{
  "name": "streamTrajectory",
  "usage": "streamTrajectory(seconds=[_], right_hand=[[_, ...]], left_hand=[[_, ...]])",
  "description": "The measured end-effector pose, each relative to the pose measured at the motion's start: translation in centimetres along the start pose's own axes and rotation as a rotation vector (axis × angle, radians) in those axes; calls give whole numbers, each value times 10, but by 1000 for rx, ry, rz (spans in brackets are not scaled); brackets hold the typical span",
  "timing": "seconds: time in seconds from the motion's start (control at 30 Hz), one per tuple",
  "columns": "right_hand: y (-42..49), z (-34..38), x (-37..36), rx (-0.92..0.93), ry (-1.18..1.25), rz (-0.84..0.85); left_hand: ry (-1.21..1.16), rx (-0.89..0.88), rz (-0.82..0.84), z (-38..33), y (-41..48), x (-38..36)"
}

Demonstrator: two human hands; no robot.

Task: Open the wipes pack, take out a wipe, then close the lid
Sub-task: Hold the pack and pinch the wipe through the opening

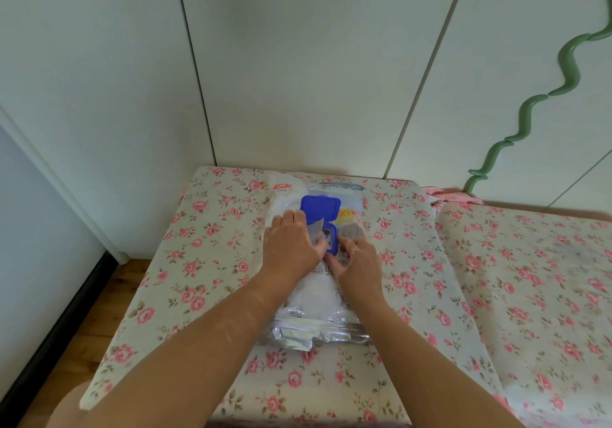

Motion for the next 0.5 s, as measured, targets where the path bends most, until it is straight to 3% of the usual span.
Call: streamTrajectory(seconds=[0.2, 0.37, 0.5], right_hand=[[0, 0, 0, -13, 6, 13], [-1, -1, 1, -15, 8, 23], [-1, 0, 1, -8, 8, 18]], left_hand=[[-268, 143, 47, 17, 9, 8], [-240, 187, 49, 43, 12, 10], [-387, 224, 100, 56, 9, 6]])
Point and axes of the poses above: each hand's wrist, its own y-axis towards the middle knuckle, its own x-axis out of the back of the hand, z = x × y, the point moved 1 cm from there along y, towards the middle knuckle, and after that the axes turned 15 degrees about x, right-handed, at the moved point
